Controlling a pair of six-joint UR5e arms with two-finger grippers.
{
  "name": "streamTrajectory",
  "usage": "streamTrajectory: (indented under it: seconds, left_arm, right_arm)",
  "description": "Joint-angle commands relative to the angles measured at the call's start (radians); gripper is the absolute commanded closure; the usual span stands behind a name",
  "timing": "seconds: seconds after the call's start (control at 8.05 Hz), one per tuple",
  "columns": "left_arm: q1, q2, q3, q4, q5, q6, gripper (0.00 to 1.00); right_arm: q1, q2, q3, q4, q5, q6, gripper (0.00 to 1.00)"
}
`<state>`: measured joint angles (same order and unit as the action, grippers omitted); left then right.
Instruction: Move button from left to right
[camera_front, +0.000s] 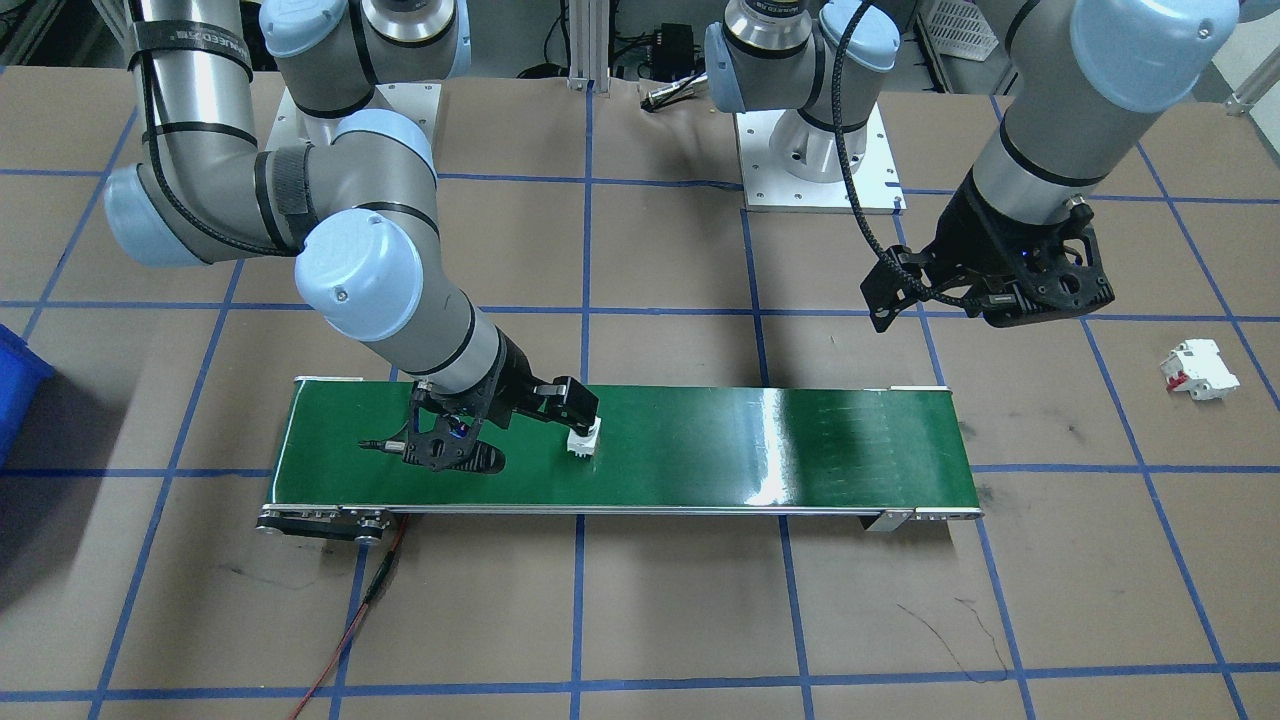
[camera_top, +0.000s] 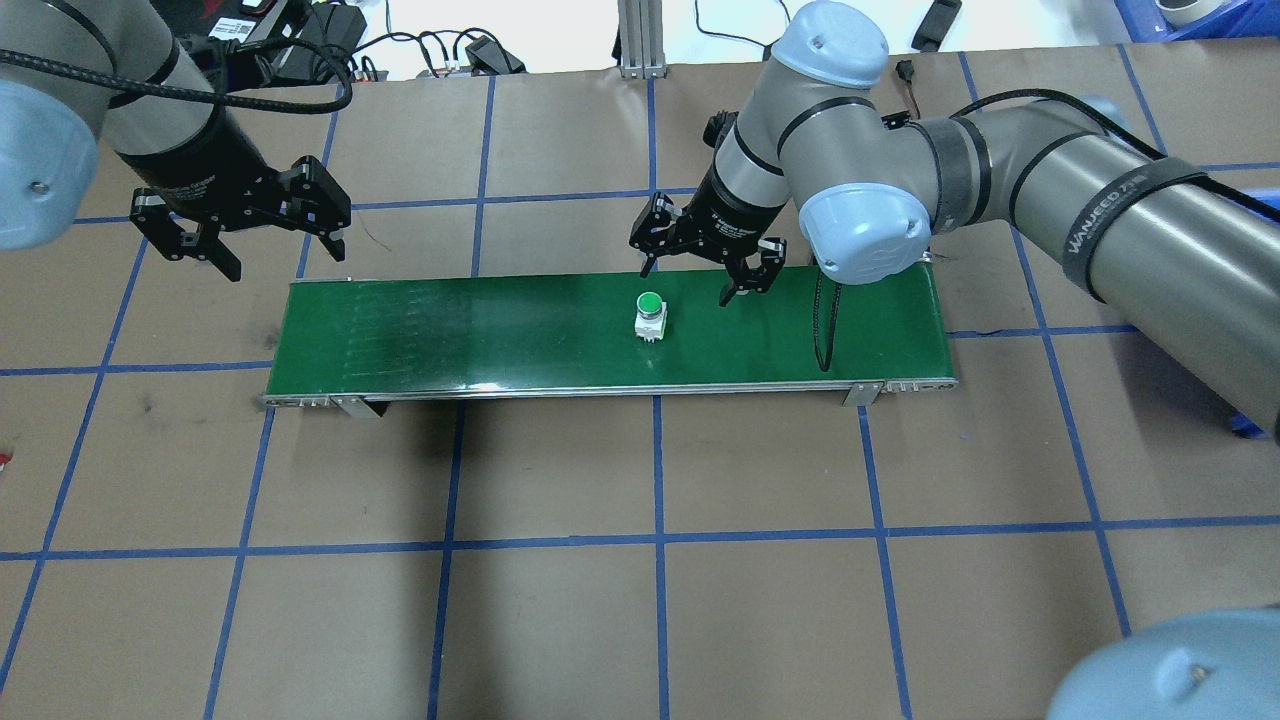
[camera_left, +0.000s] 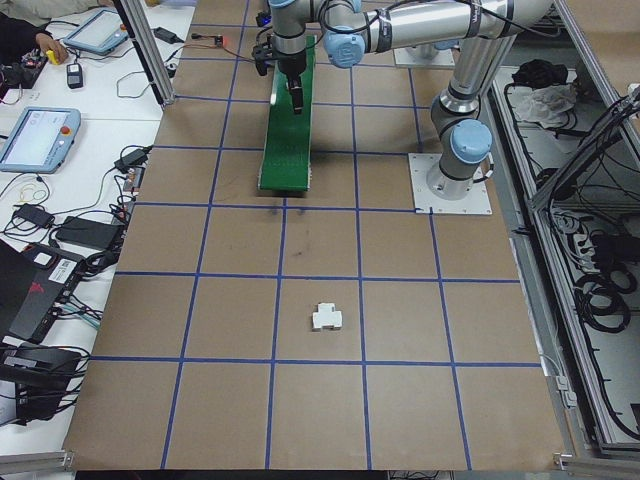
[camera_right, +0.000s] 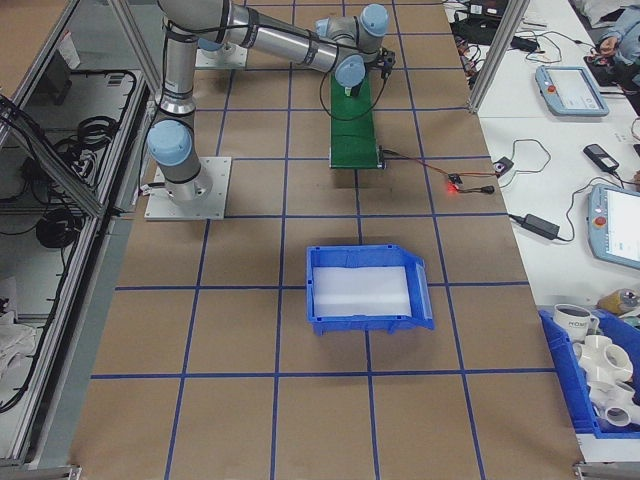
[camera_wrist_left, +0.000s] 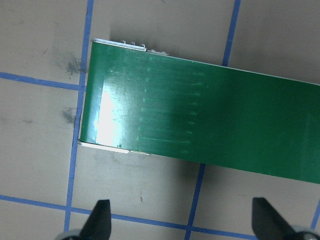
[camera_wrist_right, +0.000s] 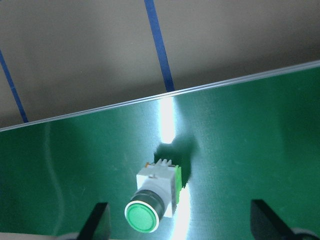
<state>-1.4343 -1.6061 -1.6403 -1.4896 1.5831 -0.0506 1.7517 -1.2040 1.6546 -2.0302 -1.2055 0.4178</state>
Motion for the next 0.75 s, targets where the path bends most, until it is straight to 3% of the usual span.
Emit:
streamTrajectory:
  seconds: [0.0, 0.12, 0.37, 0.5, 0.62]
  left_arm:
    - [0.0, 0.002, -0.001, 0.0, 0.002, 0.0, 0.0]
    - [0.0, 0.005, -0.001, -0.001, 0.002, 0.0, 0.0]
    - [0.002, 0.005, 0.002, -0.001, 0.002, 0.0, 0.0]
    - [0.002, 0.005, 0.002, -0.001, 0.003, 0.0, 0.0]
    - [0.002, 0.005, 0.004, -0.001, 0.003, 0.0, 0.0]
  right_arm:
    - [0.0, 0.024, 0.004, -0.002, -0.006, 0.007, 0.0]
    - [0.0, 0.033, 0.007, -0.001, -0.032, 0.004, 0.0]
    - [-0.001, 0.034, 0.05, 0.001, -0.185, -0.037, 0.06]
    - [-0.001, 0.034, 0.05, 0.007, -0.189, -0.056, 0.56]
    - [-0.001, 0.029, 0.05, 0.008, -0.189, -0.057, 0.92]
